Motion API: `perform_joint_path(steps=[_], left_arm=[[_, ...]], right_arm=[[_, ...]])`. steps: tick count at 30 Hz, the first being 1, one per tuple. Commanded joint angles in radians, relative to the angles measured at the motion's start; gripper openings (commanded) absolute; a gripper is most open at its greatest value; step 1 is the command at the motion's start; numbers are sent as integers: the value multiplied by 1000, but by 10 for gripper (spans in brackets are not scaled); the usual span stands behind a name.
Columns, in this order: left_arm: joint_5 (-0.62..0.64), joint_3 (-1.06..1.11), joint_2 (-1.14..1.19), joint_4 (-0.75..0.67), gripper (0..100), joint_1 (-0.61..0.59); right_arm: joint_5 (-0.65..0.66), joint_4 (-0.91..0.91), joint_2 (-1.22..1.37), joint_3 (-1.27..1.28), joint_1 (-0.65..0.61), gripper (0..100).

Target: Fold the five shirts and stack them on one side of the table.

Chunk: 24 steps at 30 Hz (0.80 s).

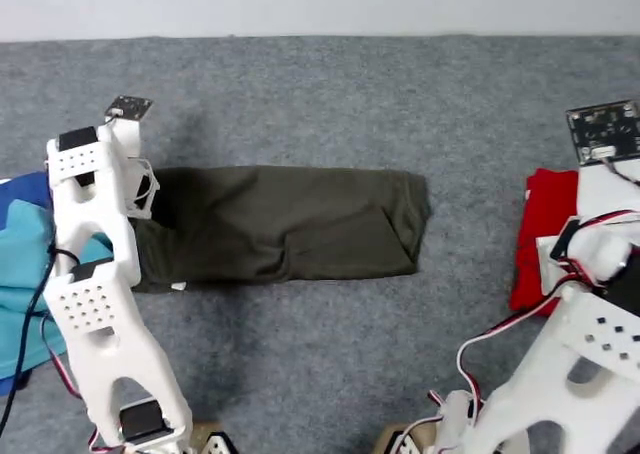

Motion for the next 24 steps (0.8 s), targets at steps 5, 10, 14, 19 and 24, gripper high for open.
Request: perform_joint_path(steps=[5, 10, 14, 19, 24], left_arm=[[-29, -208, 167, 91, 169, -41], [-157, -424, 281, 253, 12, -14], [-160, -562, 313, 319, 14, 21], [-143, -567, 233, 319, 14, 84], [-92, -417, 57, 319, 14, 164]], right_arm=[[9, 38, -30, -6, 10, 14], [9, 38, -28, -6, 10, 14], [9, 38, -28, -6, 10, 14], [9, 38, -28, -6, 13, 14], [9, 38, -28, -6, 13, 13]])
